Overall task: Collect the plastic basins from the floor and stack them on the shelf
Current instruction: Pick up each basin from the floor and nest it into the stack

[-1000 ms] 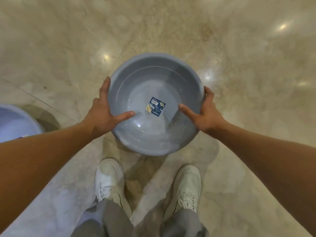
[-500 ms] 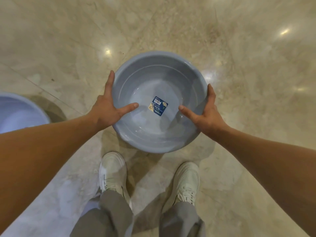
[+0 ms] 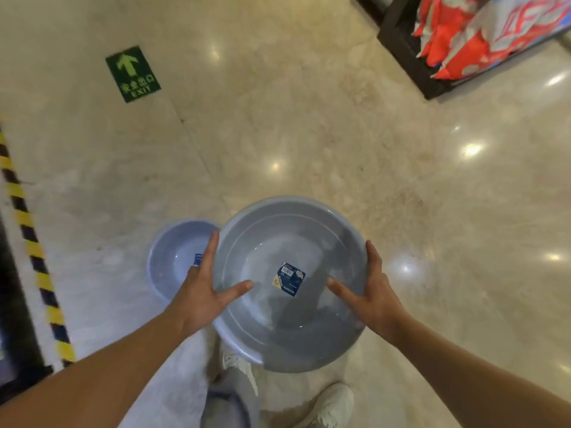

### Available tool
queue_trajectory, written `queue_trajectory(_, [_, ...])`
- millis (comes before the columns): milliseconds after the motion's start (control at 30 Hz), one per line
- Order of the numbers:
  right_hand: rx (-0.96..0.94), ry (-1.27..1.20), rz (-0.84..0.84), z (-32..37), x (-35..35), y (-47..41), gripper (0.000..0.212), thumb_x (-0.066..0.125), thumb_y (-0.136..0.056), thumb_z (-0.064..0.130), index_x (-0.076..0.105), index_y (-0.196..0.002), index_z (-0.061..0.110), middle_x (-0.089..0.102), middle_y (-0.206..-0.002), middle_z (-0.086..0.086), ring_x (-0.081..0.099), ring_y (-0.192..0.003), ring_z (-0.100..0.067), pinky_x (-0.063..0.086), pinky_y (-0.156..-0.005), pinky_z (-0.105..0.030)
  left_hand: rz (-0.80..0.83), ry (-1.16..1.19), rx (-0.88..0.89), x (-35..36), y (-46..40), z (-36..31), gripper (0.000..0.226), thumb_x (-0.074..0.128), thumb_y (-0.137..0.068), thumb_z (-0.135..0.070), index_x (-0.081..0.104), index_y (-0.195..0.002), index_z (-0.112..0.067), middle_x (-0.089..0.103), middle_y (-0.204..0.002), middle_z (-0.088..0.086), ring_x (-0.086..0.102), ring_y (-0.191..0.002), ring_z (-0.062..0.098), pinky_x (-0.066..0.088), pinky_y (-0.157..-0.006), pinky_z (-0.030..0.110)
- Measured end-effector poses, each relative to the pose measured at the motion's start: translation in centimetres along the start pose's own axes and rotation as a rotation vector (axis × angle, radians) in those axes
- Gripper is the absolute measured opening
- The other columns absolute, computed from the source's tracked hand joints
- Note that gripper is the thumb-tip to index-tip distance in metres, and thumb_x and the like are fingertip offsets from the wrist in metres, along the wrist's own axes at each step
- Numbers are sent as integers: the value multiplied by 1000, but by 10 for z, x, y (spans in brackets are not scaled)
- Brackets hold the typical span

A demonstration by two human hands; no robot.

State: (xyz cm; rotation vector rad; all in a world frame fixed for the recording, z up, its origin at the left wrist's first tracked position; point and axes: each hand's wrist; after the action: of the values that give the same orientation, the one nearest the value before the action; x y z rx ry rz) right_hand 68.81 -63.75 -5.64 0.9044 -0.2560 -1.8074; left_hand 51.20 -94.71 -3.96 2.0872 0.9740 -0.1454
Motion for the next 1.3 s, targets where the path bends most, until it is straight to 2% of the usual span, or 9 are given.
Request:
queue_trajectory(167, [-130, 131, 109, 175, -11, 40, 119, 72, -69, 92, -21, -142, 78, 42, -156, 0, 53, -137, -27, 57, -104, -50, -182, 58, 0, -123, 100, -47, 124, 82, -76, -73, -14, -155, -76, 51, -156, 10, 60, -133, 36, 52, -112, 55])
queue_trajectory(267, [-181, 142, 151, 268, -12, 67, 121, 77, -70, 87, -9, -154, 70, 46, -152, 5, 55, -133, -20, 56, -103, -39, -274, 77, -23, -187, 153, -66, 124, 78, -76, -81, -16, -156, -76, 57, -144, 8, 67, -121, 36, 61, -97, 51])
queue_trajectory(433, [-319, 157, 227, 393, -1, 114, 125, 81, -73, 81, 3, -164, 47, 48, -143, 31, 54, -121, 19, 46, -89, -3, -390, 182, 37, -278, 233, -84, 128, 75, -63, -94, -12, -156, -77, 67, -128, -6, 72, -115, 24, 63, -87, 41])
queue_trajectory(633, [-344, 180, 311, 496, 17, 171, 137, 78, -66, 88, 3, -168, 35, 51, -146, 10, 57, -131, -14, 49, -110, -36, -448, 201, -18, -353, 311, -94, 124, 77, -66, -92, -11, -153, -81, 65, -137, 1, 70, -117, 24, 59, -89, 39])
queue_trajectory(800, [-413, 214, 423, 553, 37, 173, 142, 73, -61, 94, 3, -168, 33, 55, -145, 5, 63, -123, -15, 54, -101, -30, -498, 270, -25, -391, 355, -108, 126, 82, -67, -87, -4, -159, -75, 64, -145, -2, 64, -132, 25, 56, -106, 50])
queue_trajectory(933, [-448, 232, 550, 594, 51, 158, 138, 75, -58, 94, 3, -165, 44, 63, -136, 6, 69, -113, -12, 63, -86, -34, -603, 314, -117, -398, 373, -113, 129, 78, -63, -94, -10, -155, -78, 60, -148, -1, 66, -128, 20, 58, -104, 38])
queue_trajectory(1067, [-502, 317, 681, 633, 57, 135, 126, 78, -69, 84, 0, -162, 51, 62, -138, 1, 69, -117, -22, 61, -97, -46, -733, 422, -128, -387, 375, -123, 125, 80, -63, -91, -10, -150, -83, 65, -143, -11, 67, -131, 16, 55, -109, 36])
queue_trajectory(1200, [-545, 408, 802, 665, 59, 109, 130, 80, -68, 83, -2, -163, 50, 61, -141, 1, 68, -120, -24, 62, -96, -47, -828, 490, -241, -365, 370, -142, 142, 77, -58, -96, -6, -168, -60, 44, -161, -13, 49, -150, 18, 43, -120, 36])
queue_trajectory(1300, [-589, 493, 841, 678, 68, 89, 131, 77, -65, 89, 0, -164, 49, 63, -139, 0, 71, -111, -27, 63, -91, -47, -908, 510, -344, -343, 361, -150, 142, 73, -62, -95, -6, -171, -50, 44, -168, 0, 43, -155, 26, 39, -124, 41])
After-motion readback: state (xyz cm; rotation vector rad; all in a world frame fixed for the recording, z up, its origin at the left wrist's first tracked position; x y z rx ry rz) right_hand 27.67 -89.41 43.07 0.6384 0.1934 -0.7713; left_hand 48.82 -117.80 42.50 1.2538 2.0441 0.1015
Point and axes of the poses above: each hand's wrist, its own y-axis away from the middle knuckle, its own x-axis out of the palm, z = x × y
